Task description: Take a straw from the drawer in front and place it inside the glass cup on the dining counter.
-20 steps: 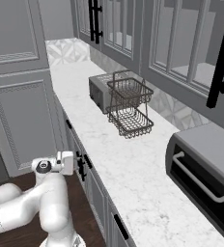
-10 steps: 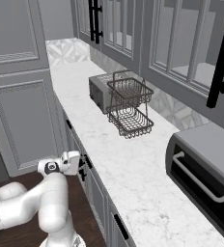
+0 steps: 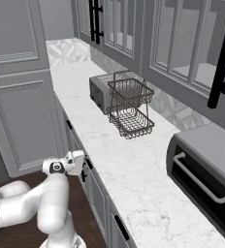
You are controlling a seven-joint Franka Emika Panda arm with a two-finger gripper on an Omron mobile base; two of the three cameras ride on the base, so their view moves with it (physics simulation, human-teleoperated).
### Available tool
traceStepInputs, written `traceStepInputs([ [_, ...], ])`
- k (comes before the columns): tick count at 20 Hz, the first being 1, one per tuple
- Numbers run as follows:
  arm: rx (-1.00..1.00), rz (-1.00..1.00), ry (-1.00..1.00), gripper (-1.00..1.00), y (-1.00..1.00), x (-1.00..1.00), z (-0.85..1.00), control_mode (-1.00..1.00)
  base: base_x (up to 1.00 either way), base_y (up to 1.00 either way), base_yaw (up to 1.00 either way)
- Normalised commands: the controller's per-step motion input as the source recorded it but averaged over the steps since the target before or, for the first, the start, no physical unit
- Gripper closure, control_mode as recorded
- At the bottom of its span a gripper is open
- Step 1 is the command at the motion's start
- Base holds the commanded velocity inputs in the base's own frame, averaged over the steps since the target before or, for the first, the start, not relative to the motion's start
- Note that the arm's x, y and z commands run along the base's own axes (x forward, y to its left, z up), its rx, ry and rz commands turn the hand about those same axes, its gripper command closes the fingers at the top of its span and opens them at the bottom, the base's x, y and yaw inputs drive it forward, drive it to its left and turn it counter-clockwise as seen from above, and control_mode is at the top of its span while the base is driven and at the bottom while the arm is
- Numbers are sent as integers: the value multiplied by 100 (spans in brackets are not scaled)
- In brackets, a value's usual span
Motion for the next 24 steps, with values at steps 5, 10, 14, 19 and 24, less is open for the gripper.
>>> traceStepInputs([
  [5, -5, 0, 0, -100, -13, 30, -36, -100, 0, 0, 0],
  [10, -4, 0, 0, 100, -4, 34, -38, -100, 0, 0, 0],
  [14, -1, 0, 0, 100, 0, 13, -23, -100, 0, 0, 0],
  [19, 0, 0, 0, 100, 4, -1, -6, -100, 0, 0, 0],
  [24, -3, 0, 0, 100, 36, -22, 0, -100, 0, 0, 0],
])
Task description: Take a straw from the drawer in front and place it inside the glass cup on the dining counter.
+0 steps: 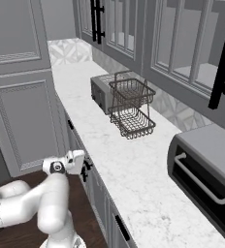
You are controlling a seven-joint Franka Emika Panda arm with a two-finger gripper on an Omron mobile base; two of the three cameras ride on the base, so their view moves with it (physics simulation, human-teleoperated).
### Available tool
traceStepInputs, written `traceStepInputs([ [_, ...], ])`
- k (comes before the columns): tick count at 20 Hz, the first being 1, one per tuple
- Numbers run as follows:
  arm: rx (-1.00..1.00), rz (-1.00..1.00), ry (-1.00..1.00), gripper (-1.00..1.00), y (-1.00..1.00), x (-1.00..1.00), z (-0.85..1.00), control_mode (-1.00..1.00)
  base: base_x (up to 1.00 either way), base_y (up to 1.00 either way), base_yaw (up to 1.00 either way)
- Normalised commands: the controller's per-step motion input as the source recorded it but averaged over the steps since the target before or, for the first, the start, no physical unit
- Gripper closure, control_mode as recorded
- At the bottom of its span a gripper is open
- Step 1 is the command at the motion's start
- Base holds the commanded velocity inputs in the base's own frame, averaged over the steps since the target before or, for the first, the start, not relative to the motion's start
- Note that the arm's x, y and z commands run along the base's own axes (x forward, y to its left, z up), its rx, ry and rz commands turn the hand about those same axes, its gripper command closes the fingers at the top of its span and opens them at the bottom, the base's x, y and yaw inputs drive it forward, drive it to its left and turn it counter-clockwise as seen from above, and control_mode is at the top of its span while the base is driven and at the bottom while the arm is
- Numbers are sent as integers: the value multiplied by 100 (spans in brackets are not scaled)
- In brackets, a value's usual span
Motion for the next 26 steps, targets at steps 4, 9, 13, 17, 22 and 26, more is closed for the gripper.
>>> traceStepInputs([
  [4, -2, 0, 0, 100, 70, -61, 0, -100, 0, 0, 0],
  [9, 0, 0, 4, 100, 87, -68, 0, -100, 0, 0, 0],
  [13, 0, 0, 11, 100, 96, -61, 0, -100, 0, 0, 0],
  [17, 0, 0, 13, 100, 100, -61, 0, -100, 0, 0, 0],
  [22, 0, 0, 15, 100, 100, -57, 0, -100, 0, 0, 0],
  [26, 0, 0, 15, 100, 100, -62, 0, -100, 0, 0, 0],
])
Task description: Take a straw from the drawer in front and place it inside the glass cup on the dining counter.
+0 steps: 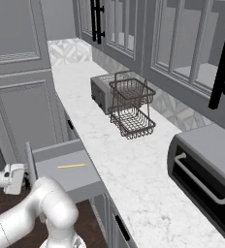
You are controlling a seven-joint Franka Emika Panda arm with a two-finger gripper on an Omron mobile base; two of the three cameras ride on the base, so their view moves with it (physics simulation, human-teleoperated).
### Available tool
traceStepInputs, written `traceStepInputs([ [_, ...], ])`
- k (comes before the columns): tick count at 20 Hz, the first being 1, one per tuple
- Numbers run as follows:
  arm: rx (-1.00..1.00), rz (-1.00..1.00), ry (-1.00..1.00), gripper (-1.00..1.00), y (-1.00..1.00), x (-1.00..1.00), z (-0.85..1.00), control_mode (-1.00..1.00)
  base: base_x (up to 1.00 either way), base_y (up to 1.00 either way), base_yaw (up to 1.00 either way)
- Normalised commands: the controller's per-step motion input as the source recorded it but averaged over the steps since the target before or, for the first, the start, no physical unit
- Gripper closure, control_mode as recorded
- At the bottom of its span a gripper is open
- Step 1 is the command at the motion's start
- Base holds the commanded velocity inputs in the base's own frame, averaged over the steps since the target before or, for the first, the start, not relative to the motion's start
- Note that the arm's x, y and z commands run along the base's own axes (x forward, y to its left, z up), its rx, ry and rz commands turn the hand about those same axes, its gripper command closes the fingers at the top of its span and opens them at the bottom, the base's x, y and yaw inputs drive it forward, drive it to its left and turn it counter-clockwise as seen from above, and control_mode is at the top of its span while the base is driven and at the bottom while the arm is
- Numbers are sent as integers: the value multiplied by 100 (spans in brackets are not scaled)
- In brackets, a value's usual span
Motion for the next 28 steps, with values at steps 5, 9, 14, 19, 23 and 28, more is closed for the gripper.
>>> traceStepInputs([
  [5, 1, 0, 10, -100, 80, -67, 11, -100, 0, 0, 0],
  [9, 16, 0, 3, -100, 9, -67, 90, -100, 0, 0, 0],
  [14, 29, 0, 15, -100, -6, -28, 100, -100, 0, 0, 0],
  [19, 31, 0, 20, -100, -65, 0, 100, -100, 0, 0, 0],
  [23, 34, 0, 26, -100, -98, 0, 100, -100, 0, 0, 0],
  [28, 19, 3, 23, -100, -87, 6, 60, -100, 0, 0, 0],
])
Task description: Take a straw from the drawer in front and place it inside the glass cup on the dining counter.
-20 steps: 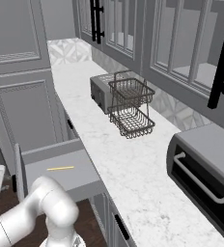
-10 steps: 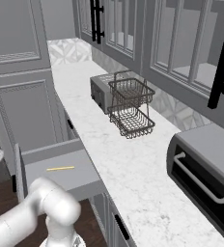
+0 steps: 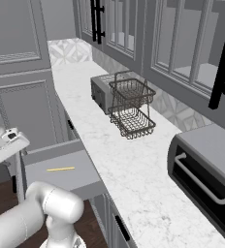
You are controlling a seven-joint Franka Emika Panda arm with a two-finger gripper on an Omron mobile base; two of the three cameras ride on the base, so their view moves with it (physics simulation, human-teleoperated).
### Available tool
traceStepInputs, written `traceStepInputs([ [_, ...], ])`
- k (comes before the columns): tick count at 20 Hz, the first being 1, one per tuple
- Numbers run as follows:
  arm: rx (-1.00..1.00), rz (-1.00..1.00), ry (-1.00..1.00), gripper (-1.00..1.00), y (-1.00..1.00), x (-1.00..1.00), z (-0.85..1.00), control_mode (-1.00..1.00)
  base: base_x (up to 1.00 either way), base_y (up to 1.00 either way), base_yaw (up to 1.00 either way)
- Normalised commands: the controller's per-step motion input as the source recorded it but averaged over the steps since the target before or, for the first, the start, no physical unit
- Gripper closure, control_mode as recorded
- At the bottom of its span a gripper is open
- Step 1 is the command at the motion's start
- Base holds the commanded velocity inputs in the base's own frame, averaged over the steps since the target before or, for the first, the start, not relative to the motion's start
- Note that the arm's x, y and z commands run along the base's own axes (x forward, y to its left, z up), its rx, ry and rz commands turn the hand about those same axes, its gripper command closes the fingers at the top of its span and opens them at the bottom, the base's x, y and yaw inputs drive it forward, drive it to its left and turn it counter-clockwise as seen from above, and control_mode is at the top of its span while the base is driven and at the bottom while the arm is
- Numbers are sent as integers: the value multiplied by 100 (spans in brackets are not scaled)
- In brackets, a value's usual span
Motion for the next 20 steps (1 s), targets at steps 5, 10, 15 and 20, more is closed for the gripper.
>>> traceStepInputs([
  [5, 0, 10, 9, -100, -66, 26, -1, -100, 0, 0, 0],
  [10, 0, 20, 3, -100, -16, 48, -21, -100, 0, 0, 0],
  [15, 0, 30, 17, -100, -8, 51, -34, -100, 0, 0, 0],
  [20, 8, 43, 35, -100, -9, 49, -43, -100, 0, 0, 0],
])
